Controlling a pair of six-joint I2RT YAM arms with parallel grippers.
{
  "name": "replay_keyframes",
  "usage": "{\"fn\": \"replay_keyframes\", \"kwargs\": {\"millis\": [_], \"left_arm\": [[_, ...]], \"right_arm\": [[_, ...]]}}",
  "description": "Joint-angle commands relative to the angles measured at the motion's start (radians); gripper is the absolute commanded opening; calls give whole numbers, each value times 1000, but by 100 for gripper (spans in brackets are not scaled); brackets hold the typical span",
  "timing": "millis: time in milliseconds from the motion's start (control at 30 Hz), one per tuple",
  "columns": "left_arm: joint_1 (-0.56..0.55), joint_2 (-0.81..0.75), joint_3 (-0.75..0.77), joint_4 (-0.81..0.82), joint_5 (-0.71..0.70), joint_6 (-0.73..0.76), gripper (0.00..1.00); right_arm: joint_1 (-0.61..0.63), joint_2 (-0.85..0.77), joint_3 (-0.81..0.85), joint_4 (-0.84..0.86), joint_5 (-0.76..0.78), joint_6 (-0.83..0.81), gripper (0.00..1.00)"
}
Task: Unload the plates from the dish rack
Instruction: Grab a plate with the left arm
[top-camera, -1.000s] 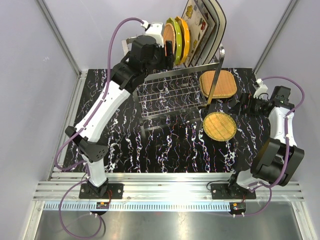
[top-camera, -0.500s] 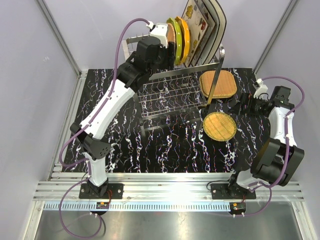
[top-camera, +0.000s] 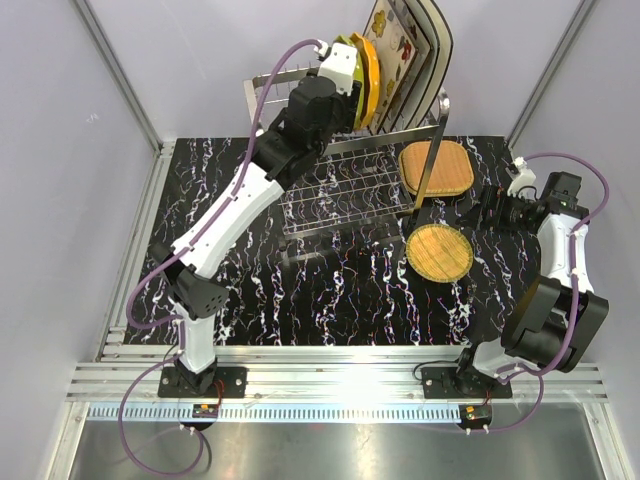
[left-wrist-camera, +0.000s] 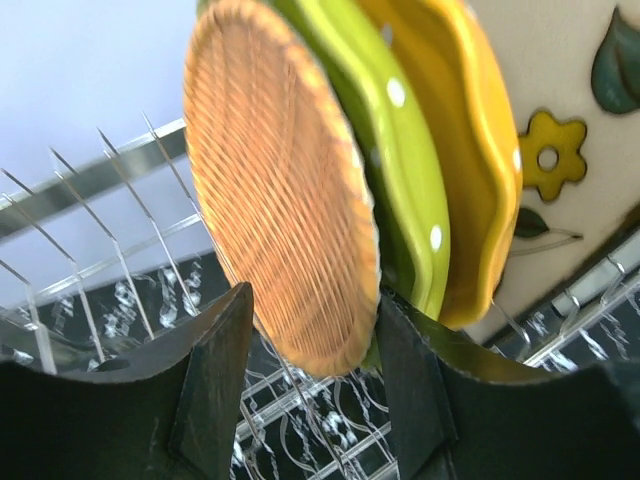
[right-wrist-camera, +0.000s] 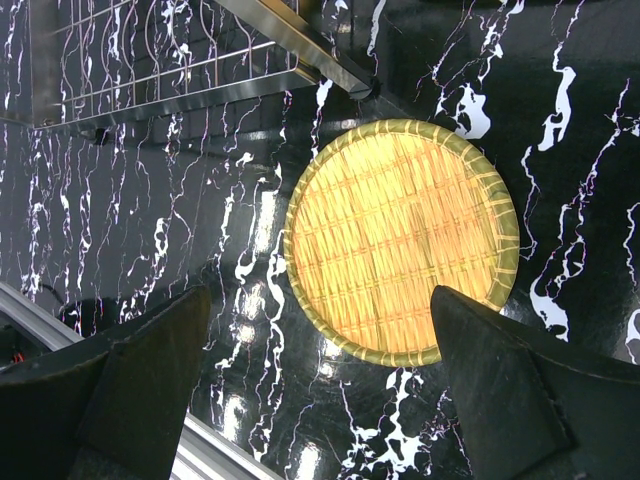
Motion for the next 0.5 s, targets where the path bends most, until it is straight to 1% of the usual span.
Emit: {"fn": "replay_keyframes", "kwargs": {"millis": [0, 167, 300, 400, 467], "left_arm": [[-20, 17, -28, 151, -106, 115, 53], [-25, 11, -67, 194, -131, 155, 53], [-25, 7, -103, 217, -141, 175, 51], [-24, 13, -110, 229, -148, 193, 45], [-25, 14, -110, 238, -151, 202, 38]], "right_arm": [[3, -31, 14, 26, -28, 9, 99], [3, -38, 11, 23, -28, 9, 99], [3, -43, 6, 27, -30, 11, 99], [3, -43, 5, 27, -33, 11, 99], [3, -45, 6, 27, -33, 11, 99]]}}
